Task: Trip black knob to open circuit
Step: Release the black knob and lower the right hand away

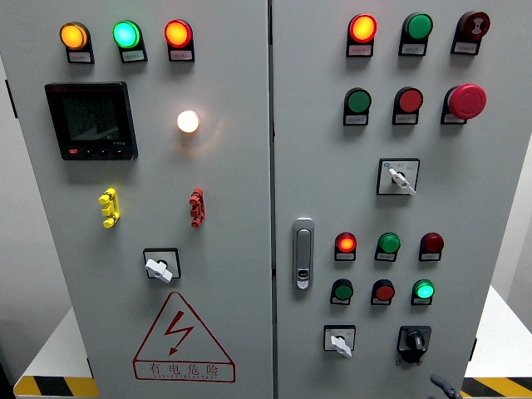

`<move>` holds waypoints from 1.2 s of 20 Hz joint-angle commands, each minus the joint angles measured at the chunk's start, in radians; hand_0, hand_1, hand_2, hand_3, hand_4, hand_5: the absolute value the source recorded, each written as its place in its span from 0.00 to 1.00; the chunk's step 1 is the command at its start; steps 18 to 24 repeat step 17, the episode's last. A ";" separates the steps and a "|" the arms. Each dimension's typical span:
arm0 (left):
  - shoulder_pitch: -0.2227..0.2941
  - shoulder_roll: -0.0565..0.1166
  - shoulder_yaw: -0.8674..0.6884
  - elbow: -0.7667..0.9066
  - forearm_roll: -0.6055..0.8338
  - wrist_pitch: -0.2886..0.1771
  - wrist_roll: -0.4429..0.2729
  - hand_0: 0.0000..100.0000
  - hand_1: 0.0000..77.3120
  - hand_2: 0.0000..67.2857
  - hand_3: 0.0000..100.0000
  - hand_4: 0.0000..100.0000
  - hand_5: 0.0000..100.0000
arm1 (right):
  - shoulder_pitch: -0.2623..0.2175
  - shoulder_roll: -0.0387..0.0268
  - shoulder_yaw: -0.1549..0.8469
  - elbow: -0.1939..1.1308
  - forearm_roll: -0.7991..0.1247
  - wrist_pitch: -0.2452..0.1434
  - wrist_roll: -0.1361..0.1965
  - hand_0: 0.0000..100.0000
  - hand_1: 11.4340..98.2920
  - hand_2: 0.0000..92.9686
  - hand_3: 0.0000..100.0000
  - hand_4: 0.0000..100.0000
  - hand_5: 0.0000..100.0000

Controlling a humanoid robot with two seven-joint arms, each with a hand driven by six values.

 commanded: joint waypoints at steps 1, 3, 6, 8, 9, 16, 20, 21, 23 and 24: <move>0.000 0.001 0.000 0.000 0.000 0.000 0.000 0.00 0.04 0.19 0.21 0.07 0.02 | -0.008 -0.0017 0.007 0.003 -0.014 -0.002 0.001 0.81 0.38 0.08 0.27 0.23 0.44; 0.000 0.000 0.000 0.000 0.000 0.000 0.000 0.00 0.04 0.19 0.21 0.07 0.02 | -0.012 -0.0002 0.031 0.011 -0.014 -0.002 0.002 0.81 0.38 0.08 0.26 0.21 0.42; 0.000 0.000 0.000 0.000 0.000 0.000 0.000 0.00 0.04 0.19 0.21 0.07 0.02 | -0.020 0.0013 0.046 0.017 -0.012 -0.002 0.030 0.81 0.38 0.08 0.25 0.21 0.41; 0.000 0.001 0.000 0.000 0.000 0.000 0.000 0.00 0.04 0.19 0.21 0.07 0.02 | -0.021 0.0013 0.046 0.022 -0.012 -0.002 0.030 0.82 0.37 0.08 0.24 0.21 0.41; 0.000 0.000 0.000 0.000 0.000 0.000 0.000 0.00 0.04 0.19 0.21 0.07 0.02 | -0.021 0.0013 0.046 0.022 -0.012 -0.002 0.030 0.82 0.37 0.08 0.23 0.20 0.40; 0.000 0.000 0.000 0.000 0.000 0.000 0.000 0.00 0.04 0.19 0.21 0.07 0.02 | -0.018 0.0013 0.039 0.022 -0.011 -0.002 0.030 0.82 0.36 0.09 0.18 0.17 0.38; 0.000 0.000 0.000 0.000 0.000 0.000 0.000 0.00 0.04 0.19 0.21 0.07 0.02 | -0.017 0.0013 0.039 0.022 -0.011 -0.002 0.030 0.82 0.36 0.09 0.18 0.17 0.38; 0.000 0.000 0.000 0.000 0.000 0.000 0.000 0.00 0.04 0.19 0.21 0.07 0.02 | -0.017 0.0013 0.039 0.022 -0.011 -0.002 0.030 0.82 0.36 0.09 0.18 0.17 0.38; 0.000 0.000 0.000 0.000 0.000 0.000 0.000 0.00 0.04 0.19 0.21 0.07 0.02 | -0.017 0.0013 0.039 0.022 -0.011 -0.002 0.030 0.82 0.36 0.09 0.18 0.17 0.38; 0.000 0.000 0.000 0.000 0.000 0.000 0.000 0.00 0.04 0.19 0.21 0.07 0.02 | -0.017 0.0013 0.039 0.022 -0.011 -0.002 0.030 0.82 0.36 0.09 0.18 0.17 0.38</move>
